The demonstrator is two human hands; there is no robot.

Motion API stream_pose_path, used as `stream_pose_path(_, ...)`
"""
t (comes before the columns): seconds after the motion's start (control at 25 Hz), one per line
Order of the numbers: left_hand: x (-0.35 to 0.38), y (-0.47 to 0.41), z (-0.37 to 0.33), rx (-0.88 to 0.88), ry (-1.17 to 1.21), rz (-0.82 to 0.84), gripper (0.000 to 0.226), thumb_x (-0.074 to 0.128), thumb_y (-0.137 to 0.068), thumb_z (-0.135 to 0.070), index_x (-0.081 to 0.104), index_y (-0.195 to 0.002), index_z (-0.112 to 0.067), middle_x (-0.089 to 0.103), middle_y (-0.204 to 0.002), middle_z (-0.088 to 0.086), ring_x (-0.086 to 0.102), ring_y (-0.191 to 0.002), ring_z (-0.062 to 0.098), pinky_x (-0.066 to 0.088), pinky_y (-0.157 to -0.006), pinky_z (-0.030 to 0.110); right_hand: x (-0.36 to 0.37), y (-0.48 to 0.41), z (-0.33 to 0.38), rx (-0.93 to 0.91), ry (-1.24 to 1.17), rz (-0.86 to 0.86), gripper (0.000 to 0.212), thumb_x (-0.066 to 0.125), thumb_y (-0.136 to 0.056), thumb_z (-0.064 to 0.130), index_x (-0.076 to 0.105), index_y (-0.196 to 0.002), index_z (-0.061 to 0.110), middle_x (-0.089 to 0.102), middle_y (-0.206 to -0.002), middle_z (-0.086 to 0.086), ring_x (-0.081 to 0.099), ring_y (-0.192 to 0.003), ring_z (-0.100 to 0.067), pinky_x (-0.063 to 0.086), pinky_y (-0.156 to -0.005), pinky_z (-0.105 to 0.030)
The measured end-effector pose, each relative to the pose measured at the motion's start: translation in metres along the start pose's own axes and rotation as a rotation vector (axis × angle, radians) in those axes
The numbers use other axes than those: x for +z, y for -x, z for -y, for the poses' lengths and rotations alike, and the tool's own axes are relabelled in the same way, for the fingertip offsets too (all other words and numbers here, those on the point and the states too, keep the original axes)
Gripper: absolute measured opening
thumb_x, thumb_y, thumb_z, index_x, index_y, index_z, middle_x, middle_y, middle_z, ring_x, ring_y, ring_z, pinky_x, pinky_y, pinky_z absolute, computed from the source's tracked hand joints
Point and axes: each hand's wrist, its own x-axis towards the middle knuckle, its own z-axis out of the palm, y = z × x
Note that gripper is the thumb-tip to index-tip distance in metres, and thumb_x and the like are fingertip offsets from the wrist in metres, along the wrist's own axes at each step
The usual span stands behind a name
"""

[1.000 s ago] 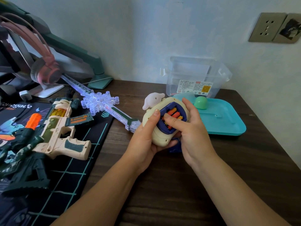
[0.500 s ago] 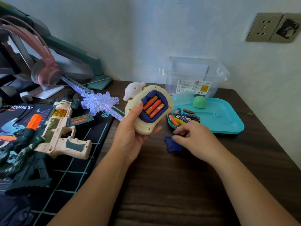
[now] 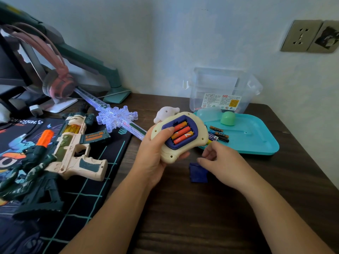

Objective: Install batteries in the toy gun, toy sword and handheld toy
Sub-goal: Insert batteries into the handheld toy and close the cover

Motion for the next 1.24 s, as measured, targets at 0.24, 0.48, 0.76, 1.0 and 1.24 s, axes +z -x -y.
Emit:
stream_pose_path(0.24,0.001,0.000,-0.006,-0.056,0.007,-0.055,0.041,0.066,-0.080,-0.029,0.064,-0.120,-0.018,0.077,-0.091,0.004,0.075,-0.074,0.021,0.062,-0.057,0.038,-0.017,0.005,-0.006,-0.218,0.115,0.408,0.052,0.074,-0.081,0.020,0.053,-0.119,0.048,0.036,-0.120,0.021,0.042,-0.106,0.001,0.038,-0.081,-0.014)
stream_pose_path(0.48,0.000,0.003,-0.009,-0.099,0.107,0.015,0.037,0.062,-0.076,-0.041,0.072,-0.105,-0.020,0.077,-0.099,0.005,0.075,-0.081,0.022,0.061,-0.067,0.040,-0.013,0.002,-0.009,-0.213,0.080,0.285,0.032,0.067,-0.086,0.035,0.057,-0.115,0.043,0.043,-0.111,0.017,0.052,-0.088,-0.004,0.043,-0.073,-0.015)
stream_pose_path(0.76,-0.003,0.002,-0.008,-0.079,-0.024,-0.011,0.046,0.064,-0.078,-0.041,0.067,-0.118,-0.020,0.076,-0.104,0.006,0.074,-0.088,0.021,0.061,-0.067,0.036,-0.020,-0.002,-0.009,-0.102,-0.128,-0.162,0.010,0.042,-0.100,0.034,0.052,-0.099,0.033,0.056,-0.105,0.010,0.062,-0.080,-0.006,0.049,-0.063,-0.021)
stream_pose_path(1.0,-0.002,0.002,-0.008,-0.040,-0.259,-0.006,0.053,0.058,-0.083,-0.052,0.059,-0.128,-0.023,0.074,-0.110,0.006,0.074,-0.088,0.021,0.058,-0.061,0.034,-0.033,0.010,0.008,-0.164,-0.610,-0.369,0.017,0.051,-0.097,0.026,0.050,-0.102,0.041,0.062,-0.105,0.010,0.069,-0.072,-0.010,0.056,-0.060,-0.025)
stream_pose_path(1.24,-0.001,0.005,-0.005,-0.101,-0.370,0.060,0.052,0.061,-0.080,-0.052,0.060,-0.125,-0.025,0.074,-0.110,0.008,0.074,-0.091,0.024,0.058,-0.064,0.036,-0.023,0.023,0.016,-0.397,-0.342,-0.155,0.046,0.054,-0.095,0.016,0.050,-0.110,0.059,0.059,-0.100,0.020,0.055,-0.098,0.007,0.050,-0.074,-0.010)
